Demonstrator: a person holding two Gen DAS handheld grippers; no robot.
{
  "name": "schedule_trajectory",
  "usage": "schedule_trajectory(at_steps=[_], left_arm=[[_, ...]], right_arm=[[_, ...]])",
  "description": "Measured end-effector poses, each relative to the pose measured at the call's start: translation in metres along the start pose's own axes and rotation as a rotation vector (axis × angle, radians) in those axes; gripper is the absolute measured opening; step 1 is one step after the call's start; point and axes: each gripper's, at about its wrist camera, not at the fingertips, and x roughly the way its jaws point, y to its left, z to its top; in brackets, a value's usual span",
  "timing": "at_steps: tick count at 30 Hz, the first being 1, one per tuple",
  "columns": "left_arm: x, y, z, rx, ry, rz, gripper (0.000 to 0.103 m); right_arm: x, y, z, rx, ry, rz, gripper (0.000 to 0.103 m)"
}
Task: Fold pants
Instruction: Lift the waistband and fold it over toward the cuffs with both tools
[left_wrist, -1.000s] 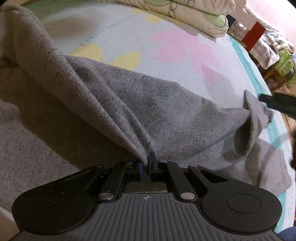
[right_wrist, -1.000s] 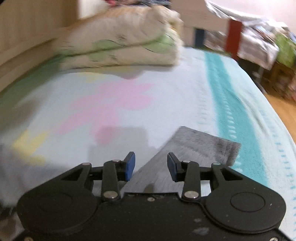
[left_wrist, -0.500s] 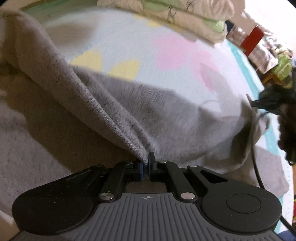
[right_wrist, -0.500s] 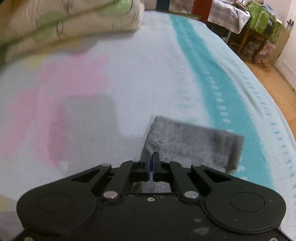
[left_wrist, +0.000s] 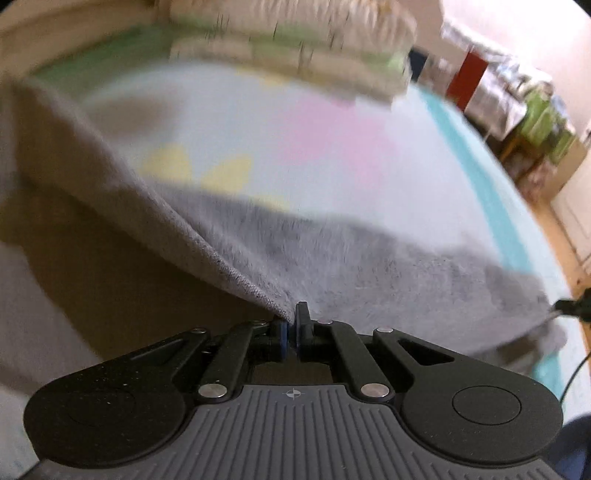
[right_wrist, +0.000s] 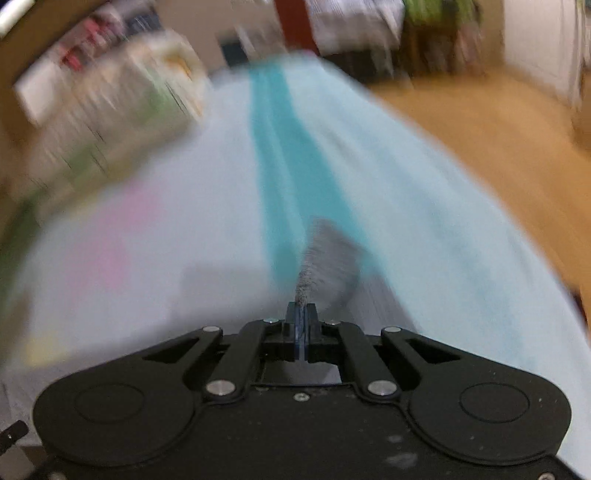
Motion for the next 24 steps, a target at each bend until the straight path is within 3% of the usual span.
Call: schedule_trajectory(at_steps=[3,7,13,15,19,21,24], left_arm=[[0.007,0.003,-0.013,-0.014,0.045,0.015,0.004],[0.002,0.001,-0.011,-0.017,0.034,0.016,0.004],[-0.030,-0.008,0.001,0.018,-0.059,-0.006,0.005],[-0.029,-0.008,-0.002,0.029,-0.050,-0.005,0.005],[0.009,-0.001,-0.022,0.007,0.092,0.021,0.005],[0.021,0.000,-0.028,0.004,0.129,0.026,0.005],[0.025,0.000,-0.026,-0.006,0.130,0.023,0.005]], right_arm=[[0.015,-0.012,-0.010,0.054,0.054,-0.008,0.003],[0.004,-0.001,-0.002,0.018,-0.003,0.020,0.003],[-0.028,0.008,0.006,-0.040,-0.141,0.036,0.003],[-0.032,0.000,0.003,-0.038,-0.096,0.009,0.003],[0.007,-0.029,-0.004,0.101,0.127,-0.003,0.003],[0.008,-0.036,0.000,0.147,0.127,0.027,0.003],[0.003,-0.031,0.000,0.113,0.111,0.028,0.003]])
